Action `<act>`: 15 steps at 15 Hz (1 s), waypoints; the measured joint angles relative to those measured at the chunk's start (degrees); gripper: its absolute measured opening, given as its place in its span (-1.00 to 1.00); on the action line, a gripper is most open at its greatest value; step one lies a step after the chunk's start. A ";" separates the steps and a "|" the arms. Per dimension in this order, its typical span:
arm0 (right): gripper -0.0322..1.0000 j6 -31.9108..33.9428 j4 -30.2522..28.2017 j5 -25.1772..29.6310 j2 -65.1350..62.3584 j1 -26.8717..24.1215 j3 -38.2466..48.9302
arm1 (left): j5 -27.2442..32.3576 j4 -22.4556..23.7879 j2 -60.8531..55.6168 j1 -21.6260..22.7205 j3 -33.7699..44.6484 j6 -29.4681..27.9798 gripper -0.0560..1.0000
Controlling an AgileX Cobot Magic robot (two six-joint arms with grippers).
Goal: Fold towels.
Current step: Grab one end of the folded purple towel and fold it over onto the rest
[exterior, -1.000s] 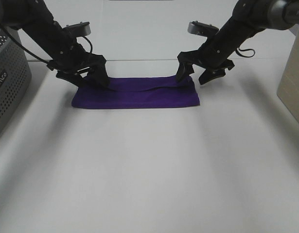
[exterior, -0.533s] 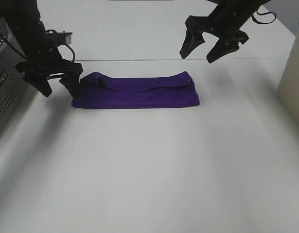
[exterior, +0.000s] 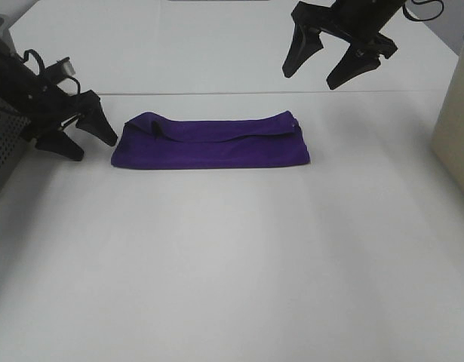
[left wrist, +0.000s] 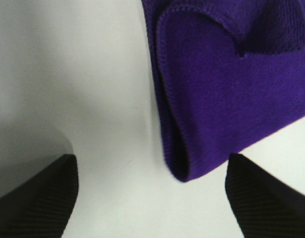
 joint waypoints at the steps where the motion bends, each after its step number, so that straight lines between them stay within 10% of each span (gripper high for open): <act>1: 0.61 0.23 0.00 0.00 0.00 0.00 0.00 | -0.34 -1.66 0.57 0.00 -0.17 1.03 0.54; 11: 0.61 0.23 0.00 1.09 0.00 0.00 0.00 | -1.09 -11.00 8.59 -8.54 -10.54 1.72 0.47; 13: 0.61 0.23 0.00 1.20 0.00 0.00 0.00 | -1.09 -8.08 9.63 -10.20 -13.24 -0.11 0.16; 15: 0.61 0.23 0.00 1.20 0.00 0.00 0.00 | -0.11 -3.50 10.54 -10.43 -15.47 -1.20 -0.59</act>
